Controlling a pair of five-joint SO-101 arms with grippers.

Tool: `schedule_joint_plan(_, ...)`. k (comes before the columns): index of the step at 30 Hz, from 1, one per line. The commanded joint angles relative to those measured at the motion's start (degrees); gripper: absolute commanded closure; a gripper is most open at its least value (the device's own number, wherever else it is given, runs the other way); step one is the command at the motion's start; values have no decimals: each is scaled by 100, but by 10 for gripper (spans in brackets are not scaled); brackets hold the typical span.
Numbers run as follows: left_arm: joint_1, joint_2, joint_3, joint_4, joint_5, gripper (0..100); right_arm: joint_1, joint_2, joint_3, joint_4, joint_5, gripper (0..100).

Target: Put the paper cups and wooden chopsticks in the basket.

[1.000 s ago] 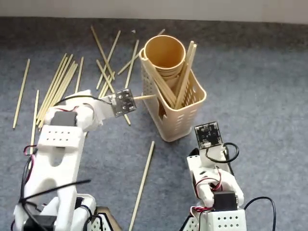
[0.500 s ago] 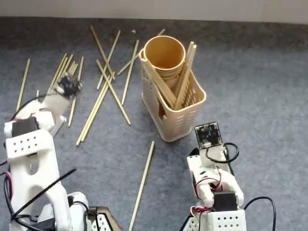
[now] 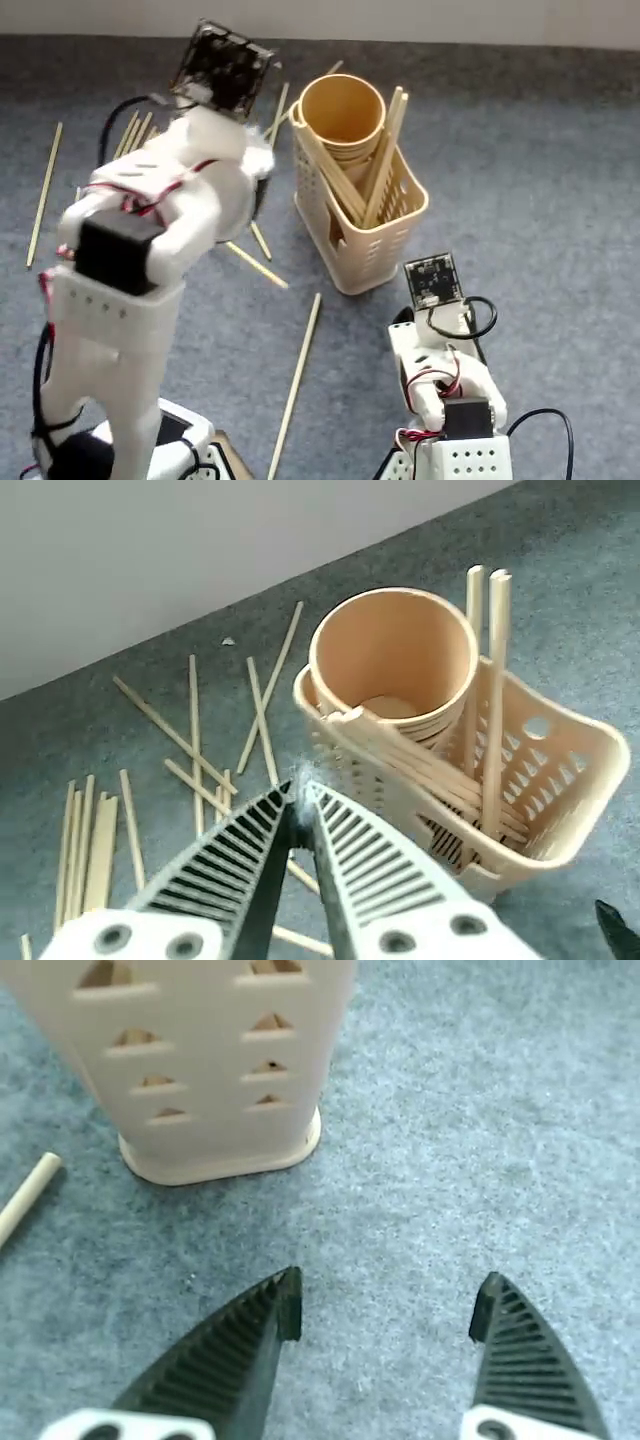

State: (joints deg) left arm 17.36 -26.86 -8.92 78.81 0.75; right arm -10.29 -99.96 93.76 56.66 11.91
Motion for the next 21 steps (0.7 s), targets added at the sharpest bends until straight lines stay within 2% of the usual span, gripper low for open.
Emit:
schedule_joint_plan(1, 13, 585, -418, -202, 141, 994, -57, -57, -13, 31, -26, 724)
schedule_joint_plan(4, -1033, 1165, -374, 53, 114, 982, -57, -57, -13, 40, -26, 724)
schedule_joint_plan(7, -2475, 1895, -365, 149, 79, 896, -57, -57, -13, 40, -26, 724)
schedule_joint_plan(9, -3442, 2448, -453, 35, -237, 848, -57, -57, -13, 40, -18, 724)
schedule_joint_plan(11, -4154, 3134, -681, -18, -791, 843, -57, -48, -13, 40, -18, 724)
schedule_joint_plan(13, -4514, 3890, -1130, 114, -1310, 843, -57, -48, -13, 40, -18, 724)
schedule_joint_plan(15, -4690, 4620, -1736, 651, -1644, 840, -57, -48, -13, 40, -18, 724)
schedule_joint_plan(18, -4734, 5596, -2888, 1415, -2127, 841, -57, -48, -13, 40, -18, 724)
schedule_joint_plan(21, -4664, 6466, -4092, 1785, -2576, 842, -57, -48, -13, 40, -18, 724)
